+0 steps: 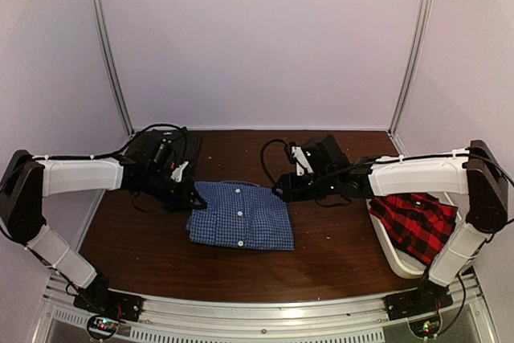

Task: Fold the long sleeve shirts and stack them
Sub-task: Turn over the square-folded shirt at the center of the board.

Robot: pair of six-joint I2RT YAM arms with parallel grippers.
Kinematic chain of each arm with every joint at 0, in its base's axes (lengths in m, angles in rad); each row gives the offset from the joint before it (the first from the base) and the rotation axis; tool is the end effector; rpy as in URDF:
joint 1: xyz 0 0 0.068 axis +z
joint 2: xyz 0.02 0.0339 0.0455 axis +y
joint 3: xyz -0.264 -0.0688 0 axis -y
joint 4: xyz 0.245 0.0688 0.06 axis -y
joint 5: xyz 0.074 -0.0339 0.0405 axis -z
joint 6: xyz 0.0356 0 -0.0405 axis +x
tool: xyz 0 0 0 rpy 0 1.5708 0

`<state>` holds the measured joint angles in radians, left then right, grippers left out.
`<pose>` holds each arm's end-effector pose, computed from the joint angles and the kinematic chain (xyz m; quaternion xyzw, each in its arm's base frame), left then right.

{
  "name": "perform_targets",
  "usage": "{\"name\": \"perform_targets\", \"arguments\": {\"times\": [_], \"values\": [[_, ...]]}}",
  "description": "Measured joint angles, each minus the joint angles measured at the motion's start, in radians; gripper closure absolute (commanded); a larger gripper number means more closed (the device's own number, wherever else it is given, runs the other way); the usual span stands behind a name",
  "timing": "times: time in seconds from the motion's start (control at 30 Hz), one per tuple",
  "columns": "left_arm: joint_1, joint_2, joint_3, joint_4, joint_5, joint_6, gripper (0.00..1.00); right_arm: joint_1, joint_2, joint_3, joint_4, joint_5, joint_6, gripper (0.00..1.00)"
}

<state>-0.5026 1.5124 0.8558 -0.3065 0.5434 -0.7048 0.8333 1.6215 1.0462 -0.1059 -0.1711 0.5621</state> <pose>0.2496 -0.1582 0.1893 -0.0129 0.9226 -0.3744 0.0919 0.2351 0.2678 0.2255 -0.1580 0.8862 0.3345 0.2790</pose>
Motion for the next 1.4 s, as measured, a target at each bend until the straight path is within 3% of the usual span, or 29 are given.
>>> {"name": "perform_targets", "arguments": {"times": [0.33,0.53,0.77,1.0,1.2,1.4], "values": [[0.151,-0.079,0.143,-0.273,0.062,0.188,1.00,0.097,0.343,0.300,0.042,-0.012,0.026,0.65],[0.175,-0.080,0.295,-0.377,0.079,0.254,1.00,0.121,0.519,0.456,0.069,-0.059,0.069,0.65],[0.180,-0.023,0.501,-0.413,0.132,0.298,1.00,0.140,0.651,0.634,0.165,-0.142,0.170,0.65],[0.186,0.063,0.524,-0.363,0.212,0.261,1.00,0.141,0.813,0.827,0.266,-0.232,0.302,0.65],[0.169,0.140,0.518,-0.265,0.264,0.197,1.00,0.137,0.860,0.814,0.311,-0.282,0.382,0.64],[0.152,0.186,0.521,-0.216,0.286,0.168,1.00,0.121,0.787,0.661,0.342,-0.285,0.375,0.61]]}}
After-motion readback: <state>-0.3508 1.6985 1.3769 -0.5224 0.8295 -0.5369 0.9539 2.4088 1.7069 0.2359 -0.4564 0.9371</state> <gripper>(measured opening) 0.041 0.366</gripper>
